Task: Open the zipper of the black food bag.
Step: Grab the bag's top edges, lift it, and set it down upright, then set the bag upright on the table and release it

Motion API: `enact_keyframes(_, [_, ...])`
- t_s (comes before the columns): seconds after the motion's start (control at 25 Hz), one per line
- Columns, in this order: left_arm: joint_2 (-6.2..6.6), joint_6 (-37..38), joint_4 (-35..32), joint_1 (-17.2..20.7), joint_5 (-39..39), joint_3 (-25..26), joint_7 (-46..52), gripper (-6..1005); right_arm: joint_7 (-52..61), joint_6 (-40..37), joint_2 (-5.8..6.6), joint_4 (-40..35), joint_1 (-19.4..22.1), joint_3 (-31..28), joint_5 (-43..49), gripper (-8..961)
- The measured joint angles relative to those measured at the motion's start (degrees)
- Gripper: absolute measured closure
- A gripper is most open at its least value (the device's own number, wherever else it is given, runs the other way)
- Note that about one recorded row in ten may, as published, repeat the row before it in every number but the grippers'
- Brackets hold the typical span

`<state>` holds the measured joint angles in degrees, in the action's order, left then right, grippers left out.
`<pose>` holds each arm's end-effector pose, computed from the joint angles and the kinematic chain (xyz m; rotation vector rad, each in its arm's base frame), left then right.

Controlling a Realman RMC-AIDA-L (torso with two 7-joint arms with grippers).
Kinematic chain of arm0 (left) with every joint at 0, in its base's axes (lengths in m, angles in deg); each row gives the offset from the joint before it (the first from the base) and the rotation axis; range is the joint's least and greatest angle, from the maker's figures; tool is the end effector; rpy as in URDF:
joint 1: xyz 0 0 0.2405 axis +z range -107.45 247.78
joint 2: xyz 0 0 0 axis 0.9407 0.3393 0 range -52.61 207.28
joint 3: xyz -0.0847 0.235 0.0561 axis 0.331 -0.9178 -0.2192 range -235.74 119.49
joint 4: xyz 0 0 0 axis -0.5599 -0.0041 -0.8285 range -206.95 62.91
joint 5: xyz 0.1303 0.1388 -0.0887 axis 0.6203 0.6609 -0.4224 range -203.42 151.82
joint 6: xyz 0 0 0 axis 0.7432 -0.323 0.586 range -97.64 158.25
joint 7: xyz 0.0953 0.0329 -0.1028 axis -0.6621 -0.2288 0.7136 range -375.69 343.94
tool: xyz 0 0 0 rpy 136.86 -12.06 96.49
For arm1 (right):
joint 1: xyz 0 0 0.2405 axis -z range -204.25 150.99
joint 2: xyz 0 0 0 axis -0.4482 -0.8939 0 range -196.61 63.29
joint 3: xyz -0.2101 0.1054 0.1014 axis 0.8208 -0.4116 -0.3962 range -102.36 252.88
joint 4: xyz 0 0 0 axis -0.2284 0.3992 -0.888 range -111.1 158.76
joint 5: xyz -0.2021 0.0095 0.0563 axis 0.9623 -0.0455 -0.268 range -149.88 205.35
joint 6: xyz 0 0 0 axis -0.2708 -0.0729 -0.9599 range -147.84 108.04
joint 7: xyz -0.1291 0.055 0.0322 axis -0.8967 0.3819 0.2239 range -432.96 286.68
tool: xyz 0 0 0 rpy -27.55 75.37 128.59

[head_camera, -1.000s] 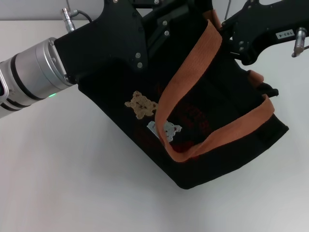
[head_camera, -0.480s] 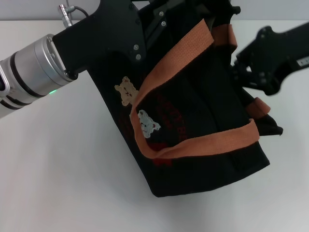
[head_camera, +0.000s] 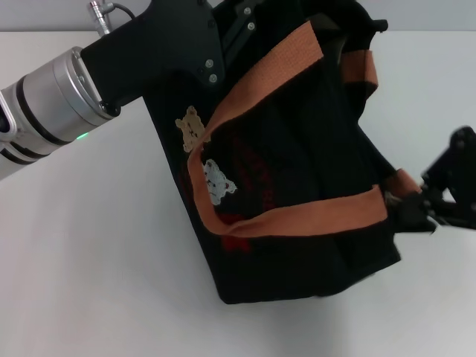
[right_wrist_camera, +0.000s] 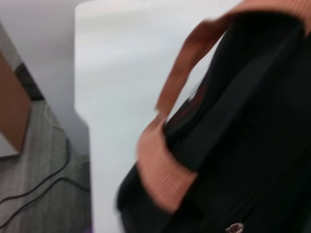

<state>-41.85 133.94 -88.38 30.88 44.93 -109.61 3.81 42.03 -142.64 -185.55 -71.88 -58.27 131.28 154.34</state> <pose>-0.1628 0.3345 0.0004 -2.1164 0.5674 -1.3343 0.1445 0.2880 0.0858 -3.1029 0.2465 -0.1281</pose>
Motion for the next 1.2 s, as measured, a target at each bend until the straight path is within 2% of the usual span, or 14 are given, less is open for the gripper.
enact_keyframes(0.04, [0.0,0.0,0.01,0.07,-0.04,0.0,0.0,898,-0.24,-0.75,0.16,-0.38,1.24,-0.2,0.11,946])
enact_keyframes(0.32, [0.0,-0.04,0.01,-0.25,-0.05,-0.02,0.09,899,-0.79,-1.19,0.43,2.53,2.12,-2.66,0.64,923])
enact_keyframes(0.56, [0.01,0.22,0.01,-0.19,-0.05,-0.02,0.23,899,-0.94,-1.07,-0.03,2.04,2.88,-11.8,-0.65,904])
enact_keyframes(0.68, [0.01,0.29,0.1,0.1,-0.06,-0.01,0.2,899,-2.83,-1.34,0.77,2.25,3.75,-16.47,-1.11,895])
enact_keyframes(0.76, [0.01,0.31,0.23,0.12,-0.06,-0.01,0.17,899,-5.34,-1.36,1.11,2.8,4.62,-18.0,-0.71,787])
enact_keyframes(0.84, [0.01,0.32,0.28,0.13,-0.06,-0.01,0.14,899,-8.51,-1.33,0.94,3.78,6.09,-18.26,0.68,680])
enact_keyframes(1.08, [0.01,0.32,0.28,-0.28,-0.06,-0.01,0.22,900,-11.09,0.55,0.67,7.19,6.96,-18.01,2.17,481])
enact_keyframes(1.2, [0.0,0.31,0.28,-0.43,-0.06,-0.01,0.21,900,-12.35,3.61,0.09,9.36,6.71,-17.87,2.19,371])
